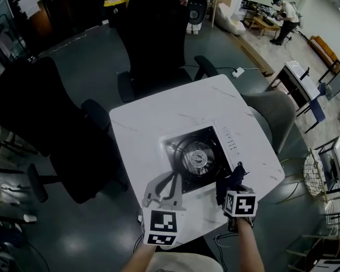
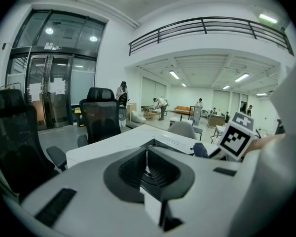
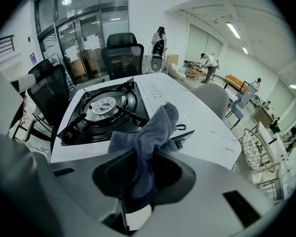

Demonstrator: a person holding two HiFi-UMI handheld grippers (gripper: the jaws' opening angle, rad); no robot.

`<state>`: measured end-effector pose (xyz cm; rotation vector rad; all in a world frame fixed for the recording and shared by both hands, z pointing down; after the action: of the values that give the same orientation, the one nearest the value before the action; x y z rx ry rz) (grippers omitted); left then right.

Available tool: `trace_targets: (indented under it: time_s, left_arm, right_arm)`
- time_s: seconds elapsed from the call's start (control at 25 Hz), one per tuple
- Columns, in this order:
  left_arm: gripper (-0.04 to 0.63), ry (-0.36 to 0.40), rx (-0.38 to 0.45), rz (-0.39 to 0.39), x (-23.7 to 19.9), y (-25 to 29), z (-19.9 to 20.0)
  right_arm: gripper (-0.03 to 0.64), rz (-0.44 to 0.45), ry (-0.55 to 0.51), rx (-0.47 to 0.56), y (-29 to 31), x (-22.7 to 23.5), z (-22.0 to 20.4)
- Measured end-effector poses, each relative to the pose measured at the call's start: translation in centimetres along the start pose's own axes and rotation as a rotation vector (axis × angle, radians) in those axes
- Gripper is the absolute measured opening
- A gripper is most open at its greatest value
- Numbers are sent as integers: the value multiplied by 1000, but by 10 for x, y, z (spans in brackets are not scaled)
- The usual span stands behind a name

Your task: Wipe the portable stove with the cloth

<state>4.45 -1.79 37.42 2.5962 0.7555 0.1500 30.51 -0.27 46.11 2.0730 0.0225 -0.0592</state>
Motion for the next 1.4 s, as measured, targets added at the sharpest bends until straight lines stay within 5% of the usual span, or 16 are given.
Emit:
trace_targets:
  time_s: [1.4]
  left_arm:
    - [21, -3, -11, 26, -14, -29, -15]
  right_arm:
    - [98, 2, -78, -24, 27, -72, -38]
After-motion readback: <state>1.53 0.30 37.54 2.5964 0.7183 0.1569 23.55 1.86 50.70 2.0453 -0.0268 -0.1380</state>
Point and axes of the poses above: the fingertips, and each gripper's own axes: y forward along the fingers, x to its right, z out of its top, the point moved 10 cm from there along -y, backward along the fingers, and after that the axes turned 2 degrees about -z, right-handed, at the moved point
